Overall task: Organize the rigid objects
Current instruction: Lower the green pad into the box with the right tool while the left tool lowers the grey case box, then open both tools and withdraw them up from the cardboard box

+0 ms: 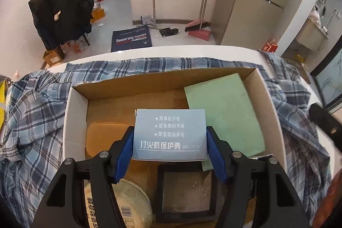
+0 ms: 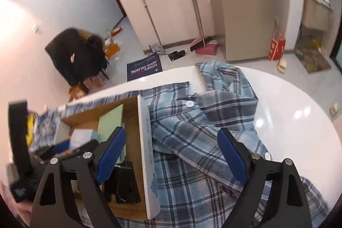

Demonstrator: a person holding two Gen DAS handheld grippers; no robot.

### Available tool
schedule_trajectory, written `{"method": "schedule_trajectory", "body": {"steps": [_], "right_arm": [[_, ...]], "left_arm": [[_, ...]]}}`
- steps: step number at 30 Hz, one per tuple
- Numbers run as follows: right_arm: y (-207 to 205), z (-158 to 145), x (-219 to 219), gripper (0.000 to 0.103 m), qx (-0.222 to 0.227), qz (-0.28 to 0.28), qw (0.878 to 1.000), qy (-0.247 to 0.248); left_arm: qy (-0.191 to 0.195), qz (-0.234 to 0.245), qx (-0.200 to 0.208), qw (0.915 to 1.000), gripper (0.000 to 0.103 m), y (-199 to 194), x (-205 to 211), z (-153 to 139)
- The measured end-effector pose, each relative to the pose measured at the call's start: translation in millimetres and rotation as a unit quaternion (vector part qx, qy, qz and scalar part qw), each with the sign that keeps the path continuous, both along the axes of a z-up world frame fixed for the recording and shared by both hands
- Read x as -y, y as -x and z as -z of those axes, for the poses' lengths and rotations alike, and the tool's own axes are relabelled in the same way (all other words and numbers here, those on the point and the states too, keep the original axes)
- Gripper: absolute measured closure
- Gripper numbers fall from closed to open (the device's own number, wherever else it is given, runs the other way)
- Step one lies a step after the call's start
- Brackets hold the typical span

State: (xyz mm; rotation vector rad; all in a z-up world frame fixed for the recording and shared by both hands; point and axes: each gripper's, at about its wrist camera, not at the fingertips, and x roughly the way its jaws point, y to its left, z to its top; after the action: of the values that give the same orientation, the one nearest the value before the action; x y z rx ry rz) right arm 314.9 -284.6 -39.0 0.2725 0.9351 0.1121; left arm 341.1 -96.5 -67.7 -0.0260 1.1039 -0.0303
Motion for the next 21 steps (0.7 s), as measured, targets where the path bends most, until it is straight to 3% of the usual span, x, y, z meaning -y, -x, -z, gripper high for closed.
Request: {"method": "schedule_trajectory", "body": {"steps": [2, 5, 9, 12, 15, 21], "right_arm": [[-1, 0, 2, 0.017, -0.002, -0.002, 1.000, -0.014], [-2, -1, -10, 0.017, 0.000, -0.035, 0.999, 0.019], [4, -6, -21, 0.017, 0.014, -0.047, 0.997, 0.054], [9, -14, -21, 0.017, 0.028, -0.037, 0.997, 0.056], [14, -23, -25, 0.017, 0.042, -0.036, 0.995, 0.083], [39, -36, -32, 0.017, 0.039, -0.063, 0.995, 0.072]], "left_arm": [[-0.004, 0.002, 0.001, 1.0000, 0.035, -1, 0, 1], [0.000, 0.025, 0.011, 0.9996, 0.028, 2, 1, -4], [-0.031, 0.048, 0.067, 0.9961, 0.018, 17, 5, -23], [-0.063, 0.024, 0.145, 0.9871, 0.018, 43, 0, -48], [-0.052, 0.026, 0.208, 0.9764, 0.018, 77, -13, -81], [-0.037, 0.003, 0.272, 0.9614, 0.017, 132, -59, -124]]}}
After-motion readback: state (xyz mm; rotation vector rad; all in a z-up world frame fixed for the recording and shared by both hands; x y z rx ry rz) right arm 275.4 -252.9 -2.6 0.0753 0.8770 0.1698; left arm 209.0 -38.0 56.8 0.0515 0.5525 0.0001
